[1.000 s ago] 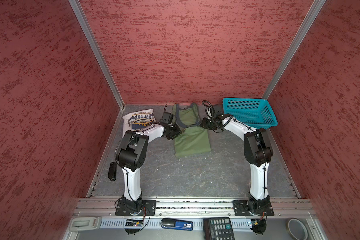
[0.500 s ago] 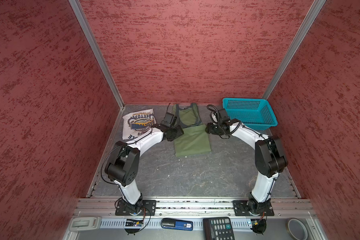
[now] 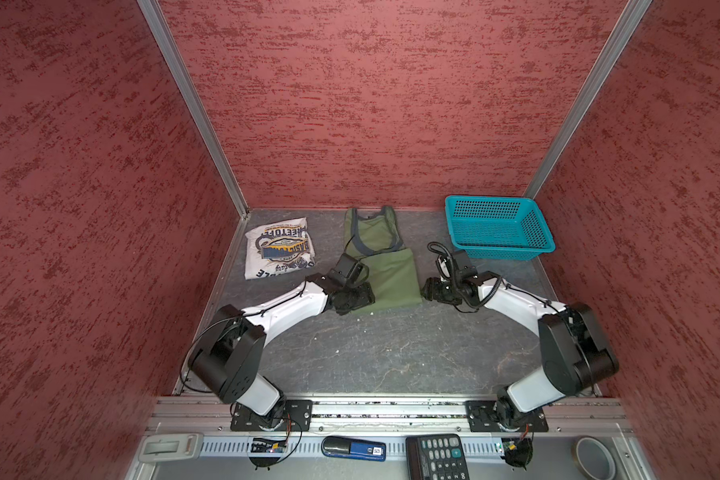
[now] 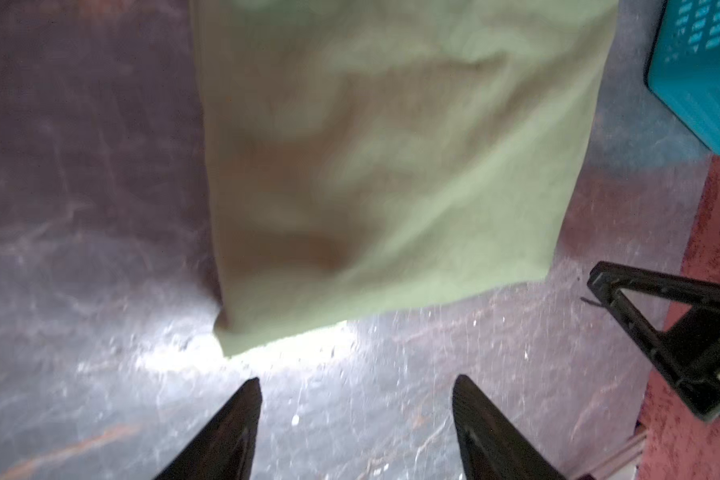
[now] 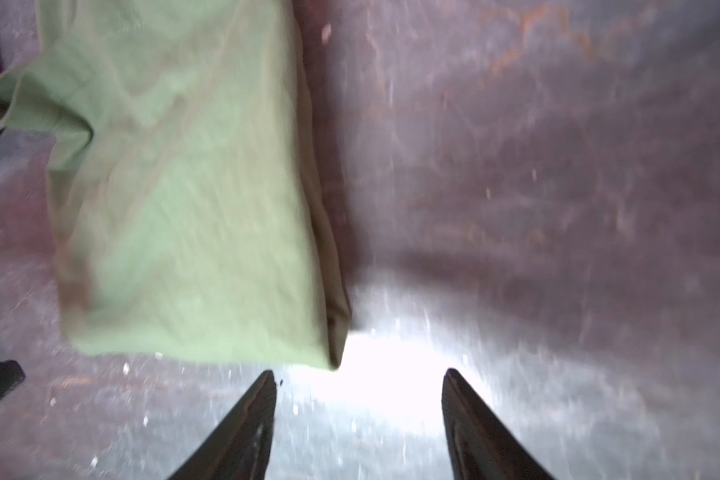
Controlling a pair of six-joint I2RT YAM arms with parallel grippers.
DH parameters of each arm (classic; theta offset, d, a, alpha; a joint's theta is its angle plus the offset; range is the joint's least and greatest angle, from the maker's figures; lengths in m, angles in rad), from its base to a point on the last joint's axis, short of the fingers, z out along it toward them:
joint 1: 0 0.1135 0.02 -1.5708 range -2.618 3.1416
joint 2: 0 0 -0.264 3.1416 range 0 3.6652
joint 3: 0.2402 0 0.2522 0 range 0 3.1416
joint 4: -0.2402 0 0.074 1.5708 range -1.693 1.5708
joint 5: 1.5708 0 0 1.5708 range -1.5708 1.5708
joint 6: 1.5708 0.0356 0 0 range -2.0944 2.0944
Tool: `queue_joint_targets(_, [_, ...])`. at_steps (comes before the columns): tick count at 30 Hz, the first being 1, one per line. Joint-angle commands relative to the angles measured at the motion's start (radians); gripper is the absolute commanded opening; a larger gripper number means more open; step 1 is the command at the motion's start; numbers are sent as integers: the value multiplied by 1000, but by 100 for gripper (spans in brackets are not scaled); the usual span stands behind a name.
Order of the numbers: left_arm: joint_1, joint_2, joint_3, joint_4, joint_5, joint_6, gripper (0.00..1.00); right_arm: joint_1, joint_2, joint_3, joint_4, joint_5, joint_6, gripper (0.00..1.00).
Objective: Fold and stack the tank tops
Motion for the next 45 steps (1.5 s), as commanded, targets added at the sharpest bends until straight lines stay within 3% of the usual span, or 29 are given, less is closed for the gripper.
queue_joint_targets(1, [16, -76, -146, 62, -1, -51, 74, 2, -55, -87, 84, -53, 65, 65])
queue_joint_targets(5, [18, -128, -263, 203, 57, -84, 74, 2, -61, -159, 154, -86, 103, 65])
queue_joint_targets(11, [31, -101, -299, 309, 75, -100, 73, 2, -55, -183, 240, -104, 134, 64])
queue_joint_targets(22, [126, 78, -302, 503, 177, -114, 52, 2, 98, -131, 359, -126, 155, 58])
queue_joint_targets(37, [116, 103, -280, 479, 175, -106, 16, 11, 143, -107, 387, -176, 167, 13])
queue_joint_targets(43, [93, 49, -265, 420, 137, -93, 5, 22, 67, -111, 345, -158, 166, 0])
queue_joint_targets(45, [83, 18, -267, 396, 126, -91, 2, 25, 34, -118, 313, -146, 163, 0])
